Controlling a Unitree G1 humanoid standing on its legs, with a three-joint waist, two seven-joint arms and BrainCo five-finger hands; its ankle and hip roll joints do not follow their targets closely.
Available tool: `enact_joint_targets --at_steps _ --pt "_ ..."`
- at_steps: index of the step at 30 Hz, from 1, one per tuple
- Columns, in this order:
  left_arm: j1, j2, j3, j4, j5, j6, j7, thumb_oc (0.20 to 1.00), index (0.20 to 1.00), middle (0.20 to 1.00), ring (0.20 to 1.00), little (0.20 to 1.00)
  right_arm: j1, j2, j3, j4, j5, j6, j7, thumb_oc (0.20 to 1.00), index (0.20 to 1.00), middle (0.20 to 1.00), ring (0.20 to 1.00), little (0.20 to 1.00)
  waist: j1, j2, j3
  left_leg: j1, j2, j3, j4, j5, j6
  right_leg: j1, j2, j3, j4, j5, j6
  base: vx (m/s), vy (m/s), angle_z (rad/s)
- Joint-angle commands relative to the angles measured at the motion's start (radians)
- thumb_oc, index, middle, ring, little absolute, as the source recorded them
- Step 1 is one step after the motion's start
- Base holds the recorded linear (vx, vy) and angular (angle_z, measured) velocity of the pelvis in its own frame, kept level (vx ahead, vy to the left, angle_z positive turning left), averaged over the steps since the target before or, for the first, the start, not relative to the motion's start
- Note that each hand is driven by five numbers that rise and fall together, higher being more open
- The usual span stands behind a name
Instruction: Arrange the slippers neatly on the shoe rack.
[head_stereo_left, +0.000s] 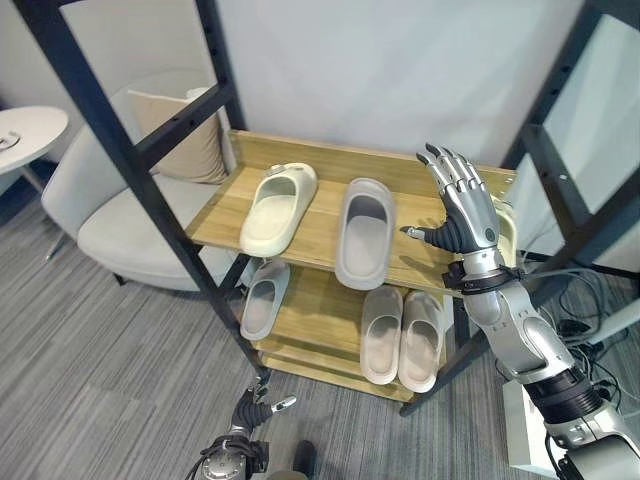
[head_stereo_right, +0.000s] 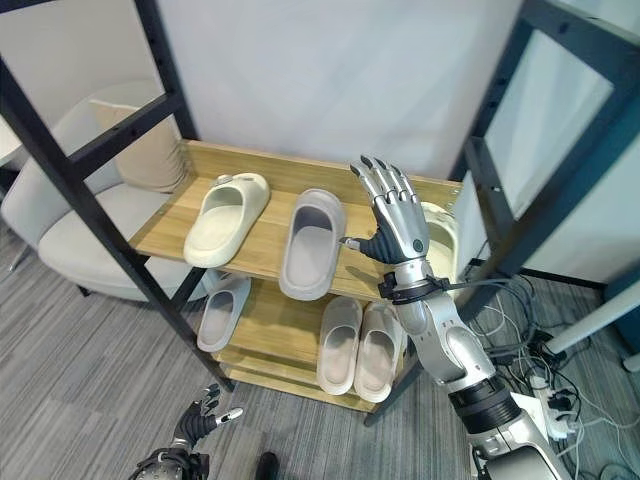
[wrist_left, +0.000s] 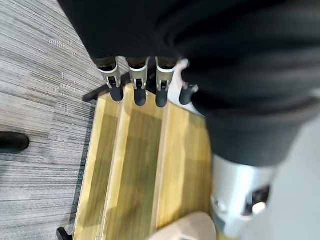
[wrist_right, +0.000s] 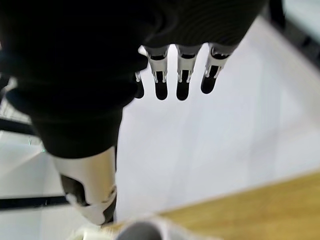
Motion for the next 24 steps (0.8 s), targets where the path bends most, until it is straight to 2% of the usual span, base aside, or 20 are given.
enact_joint_targets --at_steps 1,7,14,15,16,17,24 --pt "-0.069 0.031 0.010 -0.022 -0.027 -0.042 -0.009 1.000 1.000 1.000 1.000 1.000 -0.091 -0.013 -0.020 -0.023 0.028 0.011 -0.038 1.000 1.000 1.000 1.000 1.000 0.043 0.001 0.035 0.071 0.022 -0.009 0.002 -0.133 -0.010 0.013 -0.037 0.064 -0.003 -0.034 0.051 0.04 0.022 0.20" --pt "-0.065 0.035 0.016 -0.033 -0.024 -0.045 -0.015 1.000 1.000 1.000 1.000 1.000 -0.082 -0.004 -0.010 -0.004 0.028 0.008 -0.028 1.000 1.000 1.000 1.000 1.000 0.066 -0.008 0.044 0.061 0.014 -0.024 0.002 -0.136 -0.007 0.015 -0.043 0.047 -0.003 -0.035 0.056 0.01 0.010 0.09" --pt "-0.057 0.047 0.008 -0.042 -0.021 -0.050 -0.027 1.000 1.000 1.000 1.000 1.000 -0.142 -0.032 0.023 0.158 0.040 0.031 -0.027 1.000 1.000 1.000 1.000 1.000 0.095 -0.016 0.044 0.059 0.005 -0.036 0.002 -0.141 -0.005 0.016 -0.051 0.032 -0.005 -0.032 0.061 0.02 0.017 0.07" --pt "-0.057 0.056 0.001 -0.044 -0.023 -0.052 -0.030 1.000 1.000 1.000 1.000 1.000 -0.195 -0.039 0.047 0.235 0.054 0.043 -0.037 0.548 0.548 0.548 0.548 0.548 0.104 -0.017 0.045 0.056 0.004 -0.036 0.002 -0.141 -0.005 0.013 -0.052 0.031 -0.005 -0.031 0.062 0.00 0.000 0.00" --pt "-0.057 0.059 -0.005 -0.044 -0.024 -0.053 -0.032 1.000 1.000 1.000 1.000 1.000 -0.218 -0.042 0.055 0.272 0.061 0.051 -0.038 0.479 0.479 0.479 0.479 0.479 0.109 -0.017 0.044 0.056 0.003 -0.037 0.002 -0.141 -0.006 0.012 -0.053 0.030 -0.005 -0.031 0.062 0.00 0.000 0.00" --pt "-0.059 0.063 -0.011 -0.043 -0.027 -0.054 -0.034 1.000 1.000 1.000 1.000 1.000 -0.243 -0.041 0.066 0.309 0.067 0.058 -0.040 0.200 0.200 0.200 0.200 0.200 0.114 -0.016 0.045 0.055 0.002 -0.038 0.002 -0.141 -0.006 0.012 -0.053 0.028 -0.005 -0.030 0.063 0.00 0.000 0.00" --pt "-0.072 0.076 -0.029 -0.044 -0.048 -0.059 -0.034 1.000 1.000 1.000 1.000 1.000 -0.360 -0.045 0.118 0.462 0.132 0.075 -0.048 0.200 0.200 0.200 0.200 0.200 0.124 -0.014 0.042 0.056 0.000 -0.042 0.002 -0.143 -0.008 0.014 -0.055 0.024 -0.005 -0.029 0.063 0.00 0.000 0.00"
